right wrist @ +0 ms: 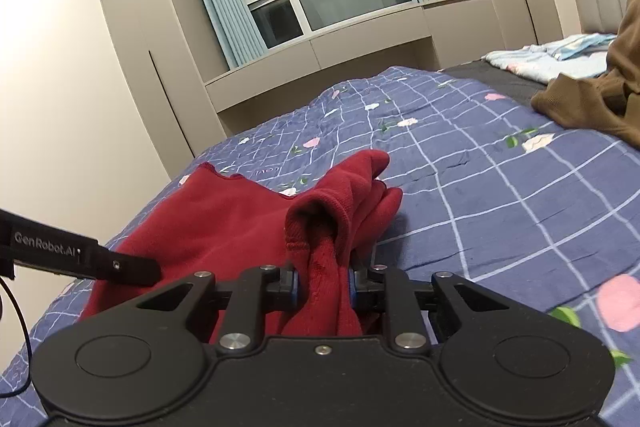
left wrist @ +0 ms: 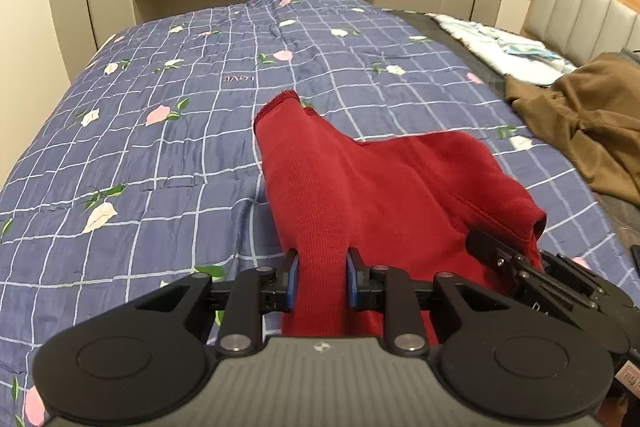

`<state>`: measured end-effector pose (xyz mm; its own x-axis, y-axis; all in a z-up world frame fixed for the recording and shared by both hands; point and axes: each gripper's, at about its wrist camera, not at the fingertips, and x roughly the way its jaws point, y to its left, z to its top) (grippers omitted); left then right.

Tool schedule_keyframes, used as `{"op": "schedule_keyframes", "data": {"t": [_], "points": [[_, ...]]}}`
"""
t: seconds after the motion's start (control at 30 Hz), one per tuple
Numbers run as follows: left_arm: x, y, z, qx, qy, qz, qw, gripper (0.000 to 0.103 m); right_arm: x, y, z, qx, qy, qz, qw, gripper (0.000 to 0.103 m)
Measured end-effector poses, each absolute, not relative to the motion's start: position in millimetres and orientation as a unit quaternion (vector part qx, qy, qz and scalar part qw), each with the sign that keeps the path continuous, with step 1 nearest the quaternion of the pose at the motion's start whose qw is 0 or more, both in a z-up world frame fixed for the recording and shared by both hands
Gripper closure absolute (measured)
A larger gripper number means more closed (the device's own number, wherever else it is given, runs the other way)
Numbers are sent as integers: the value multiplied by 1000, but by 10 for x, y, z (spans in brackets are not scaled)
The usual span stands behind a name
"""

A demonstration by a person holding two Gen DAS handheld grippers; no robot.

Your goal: Fold small clothes

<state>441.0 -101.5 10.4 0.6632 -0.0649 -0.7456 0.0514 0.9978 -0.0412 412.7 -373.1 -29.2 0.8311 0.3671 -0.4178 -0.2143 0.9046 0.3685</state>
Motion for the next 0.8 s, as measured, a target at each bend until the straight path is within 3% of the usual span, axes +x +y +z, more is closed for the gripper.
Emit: {"op": "schedule_keyframes", "data": {"t": [0.33, 0.8], "points": [[4082, -836, 325, -20, 392, -53, 918, 79, 3841, -3563, 136, 124, 230, 153, 953, 81], [3795, 67, 607, -50, 367, -10, 929, 79, 3728, -2702, 471, 110, 214, 197, 950, 81]]}}
